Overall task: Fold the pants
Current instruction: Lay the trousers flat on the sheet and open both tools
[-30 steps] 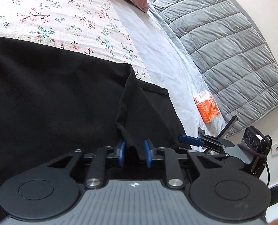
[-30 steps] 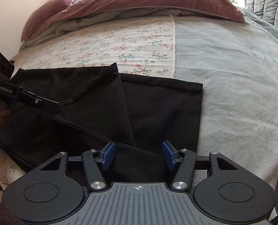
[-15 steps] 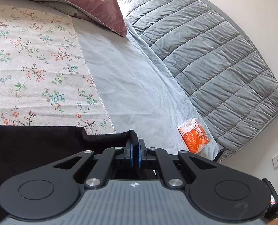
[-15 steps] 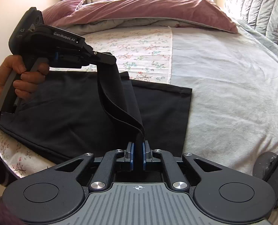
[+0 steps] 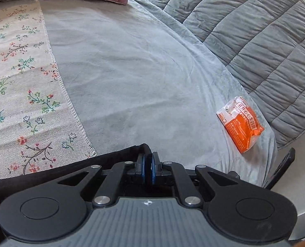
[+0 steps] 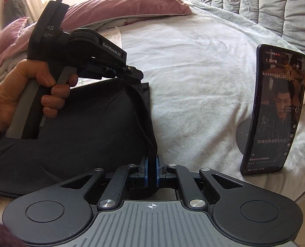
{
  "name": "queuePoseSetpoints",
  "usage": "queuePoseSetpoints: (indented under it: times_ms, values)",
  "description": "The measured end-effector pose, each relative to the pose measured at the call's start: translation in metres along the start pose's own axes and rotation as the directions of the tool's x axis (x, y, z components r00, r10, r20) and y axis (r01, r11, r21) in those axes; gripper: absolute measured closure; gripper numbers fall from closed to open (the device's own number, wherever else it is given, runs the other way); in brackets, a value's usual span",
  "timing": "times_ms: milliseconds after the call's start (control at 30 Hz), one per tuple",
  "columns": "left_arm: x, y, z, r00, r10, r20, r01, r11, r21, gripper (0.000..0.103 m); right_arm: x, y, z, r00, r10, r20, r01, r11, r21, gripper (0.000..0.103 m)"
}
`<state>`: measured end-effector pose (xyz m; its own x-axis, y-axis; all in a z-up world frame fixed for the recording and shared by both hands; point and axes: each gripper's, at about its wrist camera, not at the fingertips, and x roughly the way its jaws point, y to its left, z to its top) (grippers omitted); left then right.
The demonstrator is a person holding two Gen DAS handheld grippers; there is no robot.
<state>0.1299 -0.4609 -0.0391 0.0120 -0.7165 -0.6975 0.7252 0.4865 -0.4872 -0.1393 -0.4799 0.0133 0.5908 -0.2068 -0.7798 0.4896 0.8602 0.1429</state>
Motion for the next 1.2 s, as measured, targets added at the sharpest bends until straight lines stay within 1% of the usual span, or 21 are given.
queuePoseSetpoints:
  times_ms: [33,67,100,133,167,267,333,400,433,533,600,633,700,767,867,933,967,1067,1133,1167,1200]
  values:
    - [0.000,0.004,0.000,1.000,-0.012,0.006,0.012,1.000,-0.028,0.071,0.000,-0.001,0.001,1.000,-0.015,0.003,0.015,1.000,-0.001,0.087]
    - [-0.004,0.007,0.001,0.999,-0.039,0.026,0.041,0.998,-0.056,0.065,-0.004,-0.001,0.000,0.999,-0.027,0.018,0.027,1.000,-0.003,0.086]
    - [-0.010,0.008,0.002,0.997,-0.061,0.053,0.064,0.996,-0.067,0.053,-0.007,-0.003,0.001,0.999,-0.025,0.029,0.025,1.000,0.003,0.078]
    - [-0.017,0.007,0.002,0.995,-0.067,0.074,0.072,0.995,-0.065,0.045,-0.009,-0.005,0.002,0.999,-0.025,0.042,0.024,1.000,0.013,0.073]
    - [-0.024,0.007,0.001,0.994,-0.067,0.085,0.072,0.996,-0.057,0.043,-0.011,-0.005,0.003,0.998,-0.025,0.055,0.024,1.000,0.016,0.067]
    - [-0.051,0.005,-0.004,0.993,-0.055,0.100,0.057,0.998,-0.016,0.037,-0.016,-0.002,0.008,0.997,-0.014,0.076,0.012,1.000,0.018,0.066]
    - [-0.076,0.009,-0.016,0.992,-0.026,0.126,0.024,1.000,0.013,0.028,-0.018,0.004,0.011,0.996,-0.014,0.085,0.013,1.000,0.012,0.061]
    - [-0.103,0.018,-0.032,0.989,0.006,0.151,-0.012,0.999,0.038,0.024,-0.022,0.013,0.012,0.995,-0.020,0.094,0.021,1.000,-0.004,0.051]
    - [-0.116,0.023,-0.040,0.987,0.025,0.159,-0.032,0.999,0.042,0.023,-0.024,0.019,0.012,0.995,-0.020,0.098,0.022,1.000,-0.016,0.050]
    - [-0.155,0.043,-0.066,0.980,0.075,0.186,-0.081,0.996,0.029,0.017,-0.030,0.043,0.013,0.994,0.002,0.110,0.004,0.998,-0.058,0.040]
    - [-0.181,0.058,-0.083,0.971,0.126,0.205,-0.132,0.991,0.020,0.013,-0.036,0.065,0.011,0.992,0.020,0.121,-0.008,0.995,-0.096,0.030]
    - [-0.195,0.065,-0.092,0.964,0.158,0.216,-0.165,0.986,0.015,0.011,-0.038,0.076,0.010,0.992,0.028,0.125,-0.013,0.993,-0.114,0.029]
    - [-0.223,0.080,-0.110,0.951,0.203,0.234,-0.210,0.978,0.001,0.009,-0.040,0.095,0.006,0.991,0.045,0.129,-0.026,0.989,-0.145,0.023]
    - [-0.249,0.096,-0.127,0.940,0.239,0.245,-0.242,0.970,-0.020,0.008,-0.041,0.119,0.001,0.989,0.069,0.132,-0.045,0.983,-0.176,0.020]
    - [-0.289,0.117,-0.153,0.914,0.313,0.259,-0.309,0.949,-0.056,0.004,-0.040,0.150,-0.008,0.986,0.095,0.136,-0.065,0.975,-0.213,0.015]
    - [-0.318,0.135,-0.171,0.892,0.366,0.266,-0.355,0.931,-0.089,0.002,-0.039,0.170,-0.014,0.984,0.107,0.140,-0.072,0.969,-0.237,0.014]
    - [-0.328,0.142,-0.177,0.884,0.382,0.270,-0.368,0.924,-0.104,0.001,-0.038,0.181,-0.017,0.984,0.114,0.140,-0.076,0.965,-0.252,0.014]
    - [-0.363,0.166,-0.200,0.853,0.440,0.280,-0.410,0.898,-0.161,0.000,-0.036,0.210,-0.021,0.981,0.136,0.139,-0.090,0.950,-0.298,0.013]
    - [-0.385,0.182,-0.215,0.823,0.491,0.284,-0.447,0.870,-0.207,0.000,-0.035,0.227,-0.023,0.978,0.155,0.139,-0.103,0.940,-0.324,0.011]
    - [-0.393,0.189,-0.220,0.812,0.509,0.285,-0.460,0.860,-0.223,0.000,-0.034,0.238,-0.023,0.976,0.168,0.140,-0.112,0.935,-0.337,0.010]
    - [-0.404,0.199,-0.228,0.796,0.534,0.285,-0.478,0.844,-0.245,0.000,-0.033,0.247,-0.023,0.973,0.182,0.140,-0.124,0.930,-0.347,0.009]
